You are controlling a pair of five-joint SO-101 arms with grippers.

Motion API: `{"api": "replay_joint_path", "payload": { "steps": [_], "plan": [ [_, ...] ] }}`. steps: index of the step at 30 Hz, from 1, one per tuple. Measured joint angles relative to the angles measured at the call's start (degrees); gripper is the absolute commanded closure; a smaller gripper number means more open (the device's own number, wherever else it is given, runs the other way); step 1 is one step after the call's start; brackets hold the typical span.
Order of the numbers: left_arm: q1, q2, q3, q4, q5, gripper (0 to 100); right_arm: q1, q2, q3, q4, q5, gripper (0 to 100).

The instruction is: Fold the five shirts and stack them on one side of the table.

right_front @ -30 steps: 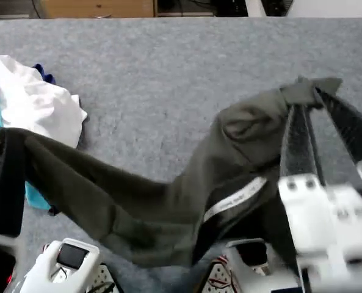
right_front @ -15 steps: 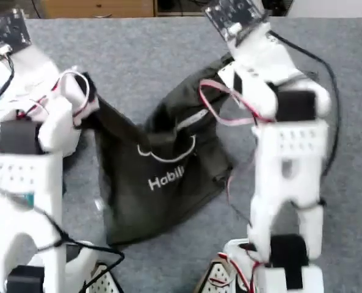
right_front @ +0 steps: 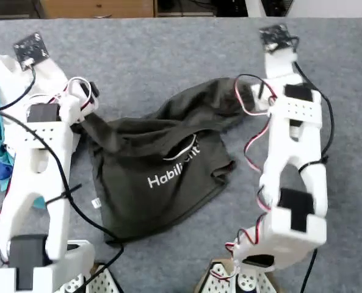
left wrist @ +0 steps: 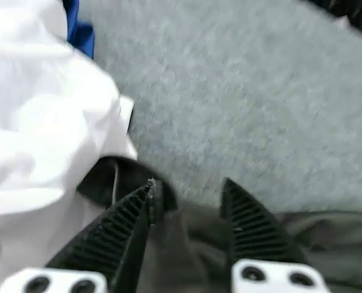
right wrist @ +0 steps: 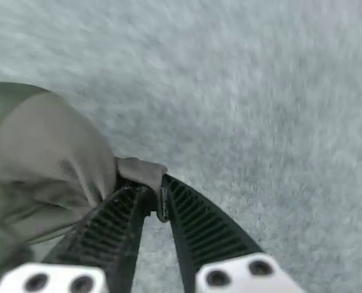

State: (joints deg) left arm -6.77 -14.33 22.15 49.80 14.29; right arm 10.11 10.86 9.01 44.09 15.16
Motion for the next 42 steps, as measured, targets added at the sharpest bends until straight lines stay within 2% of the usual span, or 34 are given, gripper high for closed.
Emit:
{"api": "replay_joint_path", "payload": {
  "steps": [3, 7, 10, 14, 17, 19, 21, 25, 30, 33, 35, 42],
  "plan": [
    [0.1, 2.1, -1.9, 4.3, 0.2, 78, 1.1, 5.1, 0.0, -3.6, -1.2, 99.0],
    [1.1, 2.4, -9.9, 13.1, 0.2, 78, 4.7, 10.2, 0.0, -7.6, -9.1, 98.8],
    [7.3, 2.7, -17.9, 21.0, 0.2, 78, 6.9, 10.7, -3.3, -6.8, -10.5, 98.8],
    [20.9, 2.8, -25.7, 27.6, 0.4, 78, 7.5, 12.5, -4.1, -6.7, -10.6, 98.8],
    [31.2, 3.1, -26.9, 27.0, 0.3, 78, 7.5, 12.4, -5.0, -6.7, -10.6, 98.8],
    [34.5, 4.1, -26.9, 24.1, 0.5, 78, 7.6, 12.4, -5.1, -6.7, -10.6, 98.8],
    [34.9, 6.4, -26.9, 20.7, 3.4, 78, 7.6, 12.4, -5.1, -6.7, -10.6, 98.8],
    [36.0, 12.8, -27.0, 19.3, 8.6, 78, 7.6, 12.4, -5.1, -6.7, -10.6, 98.9],
    [42.4, 18.9, -27.0, 19.3, 10.5, 79, 8.2, 12.4, -5.1, -6.7, -10.6, 98.9],
    [45.3, 20.8, -27.0, 19.3, 11.2, 83, 8.4, 12.4, -5.1, -6.7, -10.6, 98.9],
    [46.5, 22.1, -27.0, 19.2, 12.8, 83, 8.6, 12.4, -5.1, -6.7, -10.6, 98.9],
    [50.5, 29.9, -28.9, 13.6, 16.3, 81, 8.6, 12.4, -5.1, -6.7, -10.6, 98.9]
  ]
}}
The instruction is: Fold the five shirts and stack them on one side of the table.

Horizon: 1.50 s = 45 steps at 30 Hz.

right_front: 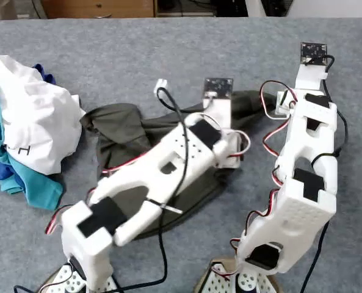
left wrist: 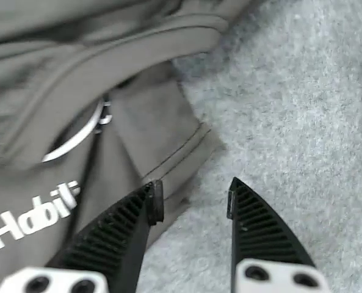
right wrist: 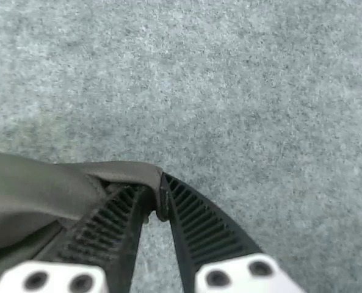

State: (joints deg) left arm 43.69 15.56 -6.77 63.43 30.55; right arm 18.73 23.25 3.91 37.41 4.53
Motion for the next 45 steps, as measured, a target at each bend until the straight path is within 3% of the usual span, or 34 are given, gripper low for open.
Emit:
{"api": "replay_joint_path", "payload": {
  "steps": [13, 27, 33, 38, 45],
  "plan": [
    [0.0, 22.2, -20.5, -3.0, 2.8, 82, 0.9, 0.0, 0.0, 0.0, 0.1, 98.9],
    [0.0, 28.0, -38.2, 19.7, 2.8, 82, 0.9, 0.0, 0.0, 0.0, 0.1, 98.9],
    [0.1, 29.7, -39.2, 20.2, 3.2, 82, 0.9, 0.0, 0.0, 0.0, 0.1, 98.9],
    [0.0, 33.4, -41.8, 18.5, 3.3, 89, 0.9, 0.0, 0.0, 0.0, 0.1, 98.9],
    [-0.8, 39.1, -48.4, 17.1, 3.3, 88, 0.9, 0.0, 0.0, 0.0, 0.1, 98.9]
  ]
}}
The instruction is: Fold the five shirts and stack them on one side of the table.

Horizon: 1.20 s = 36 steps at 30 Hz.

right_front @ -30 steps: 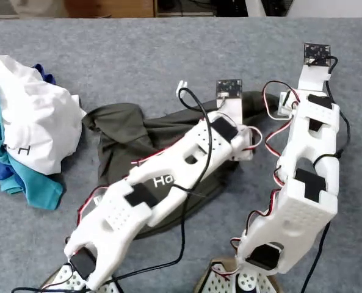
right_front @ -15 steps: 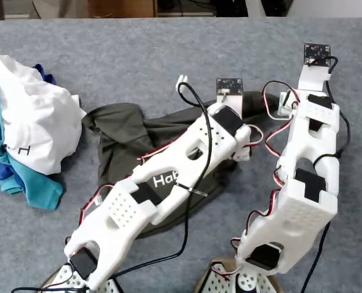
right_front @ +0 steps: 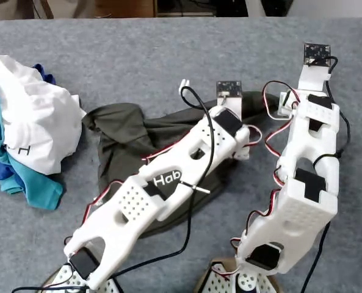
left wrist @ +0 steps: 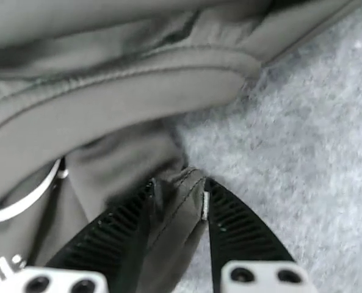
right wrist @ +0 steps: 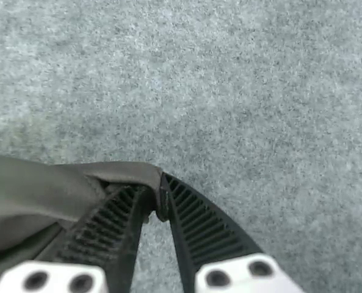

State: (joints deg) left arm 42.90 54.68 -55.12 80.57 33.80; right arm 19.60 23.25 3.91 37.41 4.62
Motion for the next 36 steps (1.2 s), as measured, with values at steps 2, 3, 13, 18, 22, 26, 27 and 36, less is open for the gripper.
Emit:
{"api": "replay_joint_path", "payload": {
  "steps": [2, 3, 13, 18, 22, 26, 27, 36],
  "plan": [
    [-0.2, 0.8, -1.8, 0.3, 0.0, 86, 0.0, 0.0, 0.0, 0.0, 0.0, 98.9],
    [-0.2, 1.0, -2.7, 1.0, 0.0, 85, 0.0, 0.0, 0.0, 0.0, 0.0, 98.9],
    [-0.2, 1.2, -9.5, 6.2, -0.4, 82, 0.0, 0.0, 0.0, 0.0, 0.0, 98.9],
    [-0.1, 3.9, -9.6, 6.5, -0.4, 81, 0.0, 0.0, 0.0, 0.0, 0.0, 98.9],
    [1.5, 5.6, -9.6, 6.5, -0.4, 82, 0.0, 0.0, 0.0, 0.0, 0.0, 98.9],
    [2.6, 6.5, -9.6, 6.6, -0.4, 82, 0.0, 0.0, 0.0, 0.0, 0.0, 98.9],
    [2.7, 6.5, -9.6, 6.8, -0.4, 82, 0.0, 0.0, 0.0, 0.0, 0.0, 98.9],
    [2.7, 6.5, -9.6, 6.9, -0.4, 94, 0.0, 0.0, 0.0, 0.0, 0.0, 98.9]
  ]
}}
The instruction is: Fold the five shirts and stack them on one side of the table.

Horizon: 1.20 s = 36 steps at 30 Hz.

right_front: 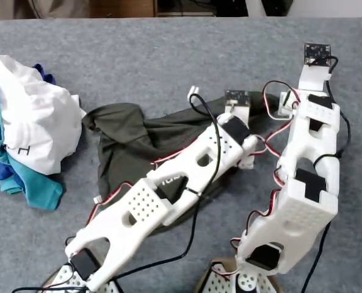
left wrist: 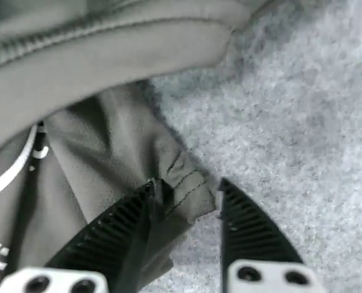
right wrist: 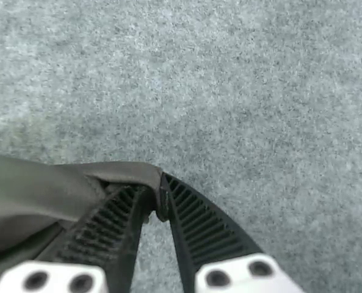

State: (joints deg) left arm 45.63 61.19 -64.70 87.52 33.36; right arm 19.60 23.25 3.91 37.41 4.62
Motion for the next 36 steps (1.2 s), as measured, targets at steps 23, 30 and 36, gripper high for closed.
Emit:
{"api": "replay_joint_path", "payload": {
  "steps": [23, 30, 36],
  "plan": [
    [-19.1, -11.9, -23.1, 12.7, -21.6, 98, 2.5, -4.1, -3.9, 8.1, -0.4, 98.8],
    [-34.4, -33.1, -22.2, 12.7, -22.5, 98, 5.5, -21.2, -7.1, 24.0, -0.3, 98.7],
    [-35.6, -55.2, -6.3, 12.7, -22.9, 98, 4.0, -40.1, -14.5, 32.4, 5.3, 98.7]
  ]
}}
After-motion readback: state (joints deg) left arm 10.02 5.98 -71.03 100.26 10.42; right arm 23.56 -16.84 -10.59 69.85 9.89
